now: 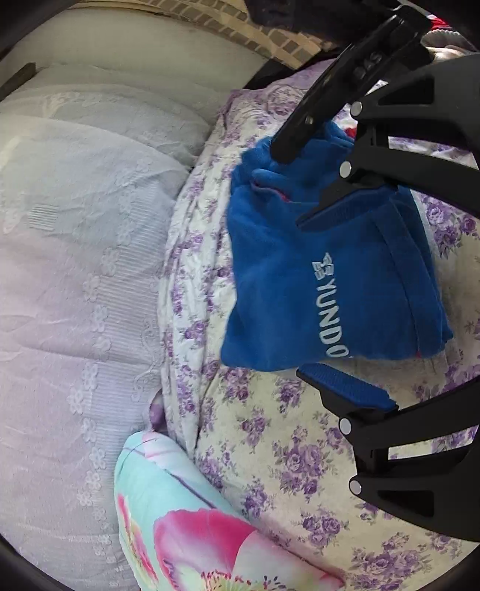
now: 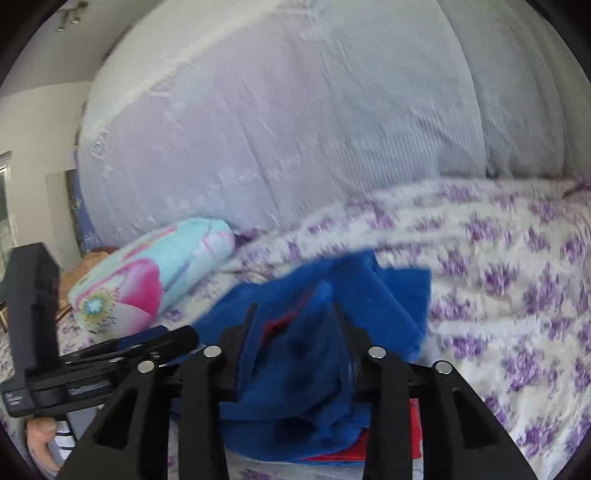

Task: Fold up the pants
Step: 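Carry the pants with both grippers onto the folded grey garment and lower, then open both grippers to release the pants on the grey garment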

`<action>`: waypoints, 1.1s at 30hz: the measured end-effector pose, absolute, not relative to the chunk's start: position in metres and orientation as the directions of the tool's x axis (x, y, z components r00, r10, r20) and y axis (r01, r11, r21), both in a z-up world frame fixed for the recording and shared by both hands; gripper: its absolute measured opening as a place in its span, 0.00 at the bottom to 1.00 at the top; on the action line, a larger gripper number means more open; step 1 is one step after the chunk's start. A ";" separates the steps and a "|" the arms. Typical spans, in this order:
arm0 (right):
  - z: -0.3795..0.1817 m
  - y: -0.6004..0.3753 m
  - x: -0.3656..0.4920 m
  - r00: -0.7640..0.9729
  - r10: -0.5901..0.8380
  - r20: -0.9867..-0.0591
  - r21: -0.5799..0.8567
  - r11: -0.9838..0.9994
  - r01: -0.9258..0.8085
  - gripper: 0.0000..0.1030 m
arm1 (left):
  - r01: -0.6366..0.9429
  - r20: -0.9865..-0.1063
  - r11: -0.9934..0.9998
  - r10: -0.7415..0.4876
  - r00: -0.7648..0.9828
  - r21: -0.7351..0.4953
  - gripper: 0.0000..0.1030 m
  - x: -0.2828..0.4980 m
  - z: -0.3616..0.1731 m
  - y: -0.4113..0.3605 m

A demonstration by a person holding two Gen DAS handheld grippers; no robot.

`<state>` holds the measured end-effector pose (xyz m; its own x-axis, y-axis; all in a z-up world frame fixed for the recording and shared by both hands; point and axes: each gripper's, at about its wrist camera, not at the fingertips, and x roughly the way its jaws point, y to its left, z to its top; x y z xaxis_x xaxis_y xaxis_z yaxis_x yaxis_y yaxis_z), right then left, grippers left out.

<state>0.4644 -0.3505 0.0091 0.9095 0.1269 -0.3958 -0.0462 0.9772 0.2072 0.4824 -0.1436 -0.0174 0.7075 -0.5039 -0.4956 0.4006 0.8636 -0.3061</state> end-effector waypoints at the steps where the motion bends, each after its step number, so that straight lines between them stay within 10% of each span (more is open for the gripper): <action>1: -0.006 -0.362 0.472 0.890 0.108 -0.443 0.232 0.973 -0.003 0.14 | 0.397 -0.541 0.873 -0.488 0.685 -0.284 0.69 0.488 -0.028 -0.151; 10: 0.002 -0.358 0.454 0.921 0.105 -0.376 0.235 0.972 -0.015 0.11 | 0.350 -0.496 0.888 -0.458 0.737 -0.299 0.76 0.484 -0.031 -0.138; 13: 0.007 -0.354 0.451 0.928 0.054 -0.369 0.166 0.986 0.009 0.34 | 0.310 -0.519 0.896 -0.438 0.734 -0.318 0.76 0.491 -0.035 -0.131; 23: -0.001 -0.364 0.450 0.923 0.088 -0.374 0.223 0.975 -0.003 0.39 | 0.313 -0.527 0.887 -0.456 0.717 -0.340 0.78 0.493 -0.040 -0.127; 26: 0.019 -0.366 0.431 0.952 0.059 -0.300 0.248 0.969 0.018 0.72 | 0.299 -0.512 0.899 -0.430 0.744 -0.321 0.78 0.484 -0.027 -0.122; 33: 0.047 -0.369 0.377 0.968 0.050 -0.248 0.287 0.958 0.024 0.87 | 0.285 -0.477 0.920 -0.385 0.790 -0.270 0.89 0.431 0.005 -0.107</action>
<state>0.3770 -0.3694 0.0468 0.9676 0.0497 -0.2476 0.0242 0.9577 0.2867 0.4306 -0.1069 0.0051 0.7896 -0.3854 -0.4774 0.2854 0.9195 -0.2702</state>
